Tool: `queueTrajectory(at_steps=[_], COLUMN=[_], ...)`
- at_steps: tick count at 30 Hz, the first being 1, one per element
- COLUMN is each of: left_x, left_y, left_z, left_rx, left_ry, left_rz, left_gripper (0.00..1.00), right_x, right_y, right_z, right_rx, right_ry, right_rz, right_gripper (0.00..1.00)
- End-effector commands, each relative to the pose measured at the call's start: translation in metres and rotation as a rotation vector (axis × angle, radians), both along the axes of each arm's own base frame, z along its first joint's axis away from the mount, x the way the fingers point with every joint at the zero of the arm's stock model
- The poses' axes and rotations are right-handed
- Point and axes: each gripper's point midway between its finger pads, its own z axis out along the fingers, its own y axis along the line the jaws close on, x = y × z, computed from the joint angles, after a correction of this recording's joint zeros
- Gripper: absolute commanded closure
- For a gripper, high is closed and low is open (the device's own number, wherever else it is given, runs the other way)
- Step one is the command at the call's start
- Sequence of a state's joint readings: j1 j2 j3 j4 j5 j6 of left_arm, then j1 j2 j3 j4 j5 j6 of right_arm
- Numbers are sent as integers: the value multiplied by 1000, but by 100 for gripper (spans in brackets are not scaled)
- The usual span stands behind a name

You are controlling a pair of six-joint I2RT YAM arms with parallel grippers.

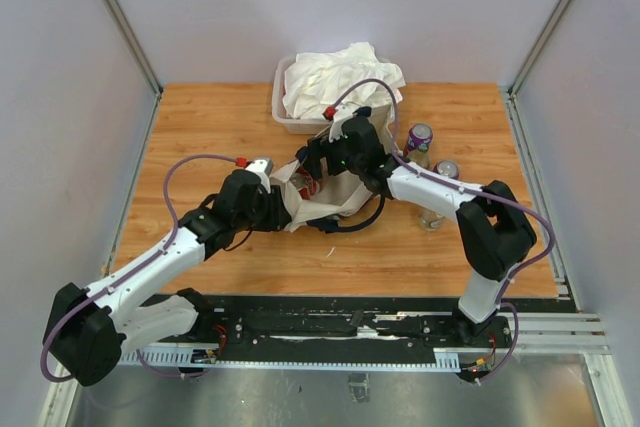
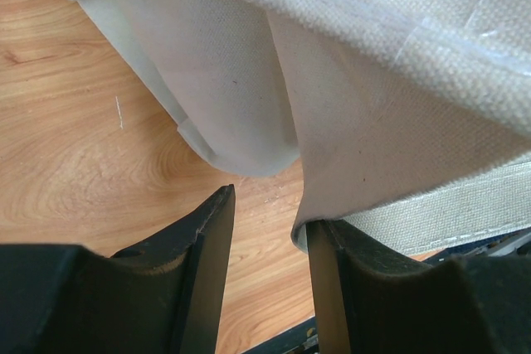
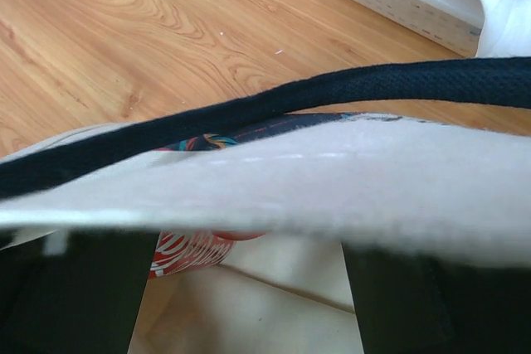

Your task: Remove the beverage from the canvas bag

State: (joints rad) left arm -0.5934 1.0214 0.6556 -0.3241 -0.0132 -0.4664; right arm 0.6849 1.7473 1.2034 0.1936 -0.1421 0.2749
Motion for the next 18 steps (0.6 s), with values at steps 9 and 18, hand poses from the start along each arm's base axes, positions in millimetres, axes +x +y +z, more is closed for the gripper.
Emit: queueTrajectory(at_steps=[9,18], left_x=[-5,-6], left_y=[1,1], left_z=[-12,-14], left_rx=[13,13], left_ry=[29,30], left_rz=[-7,-11], left_gripper=[56,56], right_x=[5,10], right_y=[27,36], right_z=[-21,-28], right_rx=[-39,-49], right_ry=[-5,11], right_rz=[-12,-16], right_gripper=[12,7])
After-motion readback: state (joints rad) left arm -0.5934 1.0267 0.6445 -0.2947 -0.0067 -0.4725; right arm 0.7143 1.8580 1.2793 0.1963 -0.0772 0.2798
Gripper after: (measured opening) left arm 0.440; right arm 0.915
